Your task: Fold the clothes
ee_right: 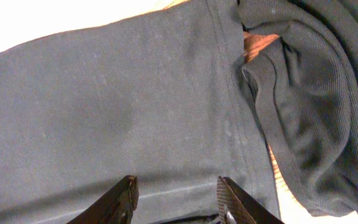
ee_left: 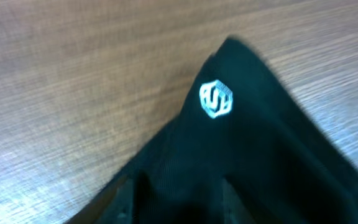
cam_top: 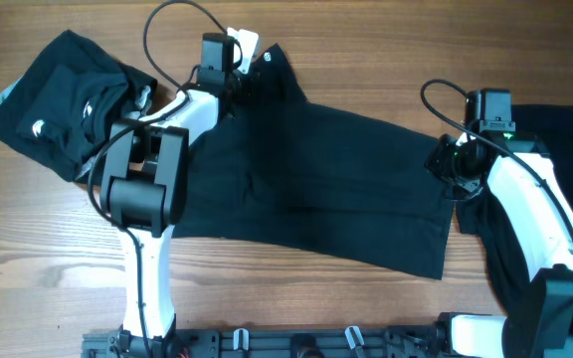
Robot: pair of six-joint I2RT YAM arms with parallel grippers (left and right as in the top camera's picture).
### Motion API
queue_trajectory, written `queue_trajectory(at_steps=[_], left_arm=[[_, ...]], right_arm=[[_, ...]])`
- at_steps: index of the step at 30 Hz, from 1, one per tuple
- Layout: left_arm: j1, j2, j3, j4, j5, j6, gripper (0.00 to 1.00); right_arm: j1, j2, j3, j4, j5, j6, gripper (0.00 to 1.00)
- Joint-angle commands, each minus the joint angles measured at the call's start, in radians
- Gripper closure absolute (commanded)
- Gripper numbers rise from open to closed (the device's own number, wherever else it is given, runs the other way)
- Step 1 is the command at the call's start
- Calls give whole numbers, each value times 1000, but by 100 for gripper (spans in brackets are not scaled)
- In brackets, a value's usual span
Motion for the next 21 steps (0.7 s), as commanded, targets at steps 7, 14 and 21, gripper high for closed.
queue_trajectory(at_steps=[7,14,21], left_arm=[[4,-69,2,-35,0,-26,96],[3,-271,2,-310,0,-33,96],[-11,-274,1,-657,1,-85,91]], right_arm=[[-3,-11,0,-10,-20,-14,54],[-3,-11,0,-16,-20,-14,54],[-3,-11,0,-12,-20,-36,55]])
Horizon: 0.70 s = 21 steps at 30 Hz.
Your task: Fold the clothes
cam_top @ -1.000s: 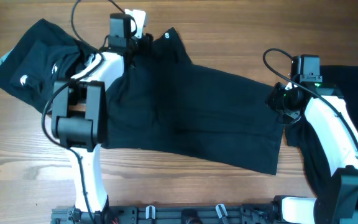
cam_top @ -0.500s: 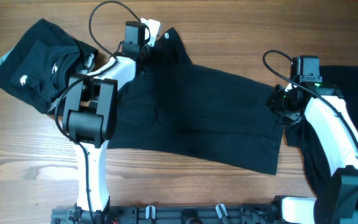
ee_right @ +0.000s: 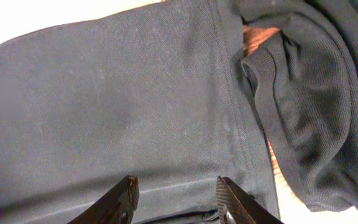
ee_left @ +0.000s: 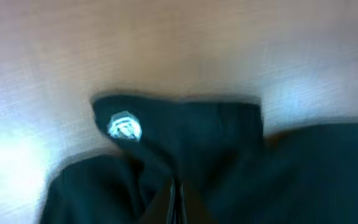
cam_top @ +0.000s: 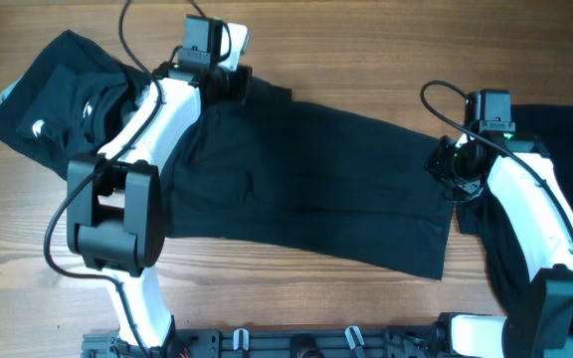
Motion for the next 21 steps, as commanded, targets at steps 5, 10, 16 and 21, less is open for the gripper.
queue_trajectory(at_steps=[5,10,16,21], left_arm=[[-14,-38,-4,-86,-80,-21,66],[-14,-20,-4,132,-101,-17,46],[-14,124,-4,258,-131,-17,44],[-14,161,-4,263,-139,-17,48]], right_arm=[[-3,-11,0,3,-16,-36,54],[-3,-11,0,18,-17,-35,54],[-3,-11,0,13,-17,-35,53],[-3,-11,0,9,-18,-35,53]])
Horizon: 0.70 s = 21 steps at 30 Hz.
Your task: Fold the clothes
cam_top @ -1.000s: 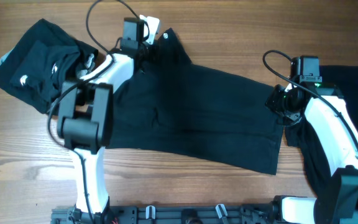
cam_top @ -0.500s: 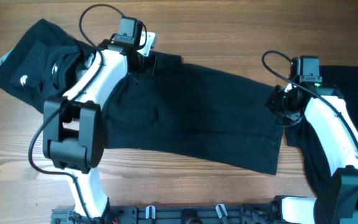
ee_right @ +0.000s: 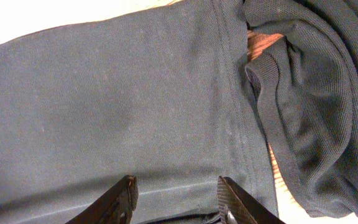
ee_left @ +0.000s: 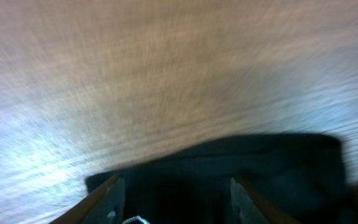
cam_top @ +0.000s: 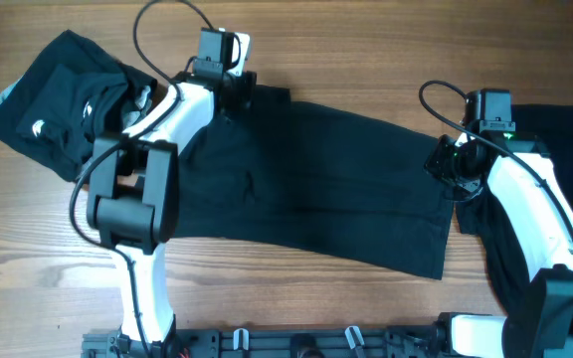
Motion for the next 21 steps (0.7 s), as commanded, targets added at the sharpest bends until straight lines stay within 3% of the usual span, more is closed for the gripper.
queue_trajectory(at_steps=[1,3,7,16,21], left_arm=[[1,11,1,14,-29,5,49],[1,11,1,20,-28,4,58],[-2,7,2,18,15,3,96],[-2,-188,2,174,44,-61,96],[-2,-238,2,89,88,-60,96]], right_arm=[[-3,-11,0,-1,-17,-13,54],[-3,-11,0,-2,-21,-13,53],[-3,-11,0,-2,-21,-13,54],[-3,-11,0,69,-21,-10,54],[-3,-11,0,158,-20,-10,50]])
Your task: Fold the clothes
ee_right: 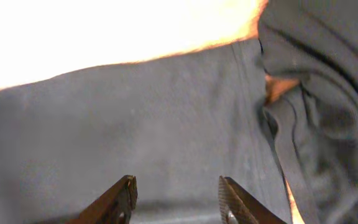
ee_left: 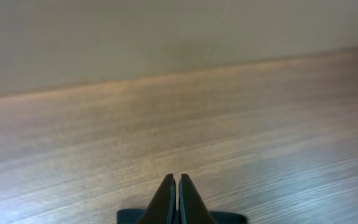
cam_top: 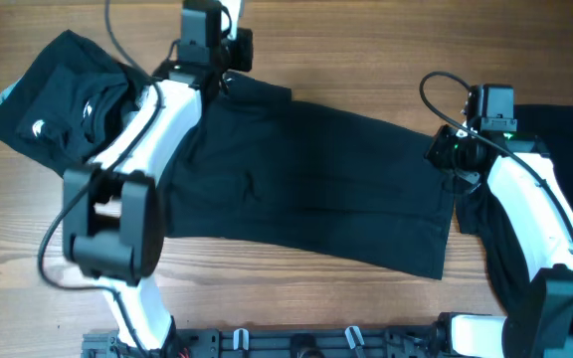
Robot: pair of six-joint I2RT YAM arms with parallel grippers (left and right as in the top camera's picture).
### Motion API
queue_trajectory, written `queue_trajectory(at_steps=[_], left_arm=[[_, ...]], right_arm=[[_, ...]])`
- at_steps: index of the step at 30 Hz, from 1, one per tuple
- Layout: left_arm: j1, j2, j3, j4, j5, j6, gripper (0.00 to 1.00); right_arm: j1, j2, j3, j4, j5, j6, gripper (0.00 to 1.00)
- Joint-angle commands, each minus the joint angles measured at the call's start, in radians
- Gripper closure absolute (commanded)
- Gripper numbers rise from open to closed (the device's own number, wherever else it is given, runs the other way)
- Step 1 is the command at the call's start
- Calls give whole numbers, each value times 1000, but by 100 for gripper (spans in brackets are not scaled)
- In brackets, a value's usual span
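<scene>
A black garment (cam_top: 316, 179) lies spread flat across the middle of the table. My left gripper (cam_top: 225, 78) is at its far left corner. In the left wrist view the left gripper (ee_left: 178, 185) is shut, with a strip of the black cloth (ee_left: 229, 219) showing on both sides of the fingers. My right gripper (cam_top: 444, 151) hovers over the garment's right hem. In the right wrist view the right gripper (ee_right: 178, 196) is open above the cloth (ee_right: 135, 124), nothing between the fingers.
A heap of dark clothes (cam_top: 58, 94) lies at the far left. Another crumpled dark garment (cam_top: 555, 179) lies at the right, under the right arm, also seen as dark folds (ee_right: 328, 118) beside the hem. Bare wood runs along the far and near edges.
My left gripper was open over the garment's far left edge and is now shut there, and the left arm stands a little further back. The right wrist view has shifted slightly; the right gripper is still open.
At first the garment's far left corner with a white logo stuck out past my left gripper. Then the gripper was shut there and the corner lay tucked in. Then it was open, now shut again. My right gripper stayed open over the right hem.
</scene>
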Motion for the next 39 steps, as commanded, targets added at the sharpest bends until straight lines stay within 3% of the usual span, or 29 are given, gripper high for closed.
queue_trajectory(at_steps=[1,3,5,7,13,20,25,27,29,31,33,39], left_arm=[[-2,-27,5,-87,73,-14,96],[-3,-27,4,-135,43,-14,96],[-1,-3,4,-145,-103,-13,65],[7,39,4,-120,-150,-14,56],[40,189,4,-84,-15,-63,50],[39,253,4,-82,-10,-62,41],[39,316,4,-73,11,-62,42],[39,317,4,-62,22,-63,48],[39,313,5,-25,78,-63,62],[39,299,5,12,139,-72,86],[39,270,5,34,152,-111,95],[39,127,5,44,163,-118,96]], right_arm=[[-3,-11,0,33,-10,-10,50],[-3,-11,0,32,-10,-10,50],[-3,-11,0,26,-10,-10,49],[-3,-11,-1,21,-24,-11,48],[-3,-11,-1,-22,-69,-11,46],[-3,-11,-1,-45,-69,-12,46],[-3,-11,-1,-64,-69,-12,47],[-3,-11,-1,-72,-69,-13,47],[-3,-11,-1,-75,-69,-13,46],[-3,-11,-1,-80,-69,-13,47],[-3,-11,-1,-86,-69,-14,47],[-3,-11,-1,-84,-69,-14,47]])
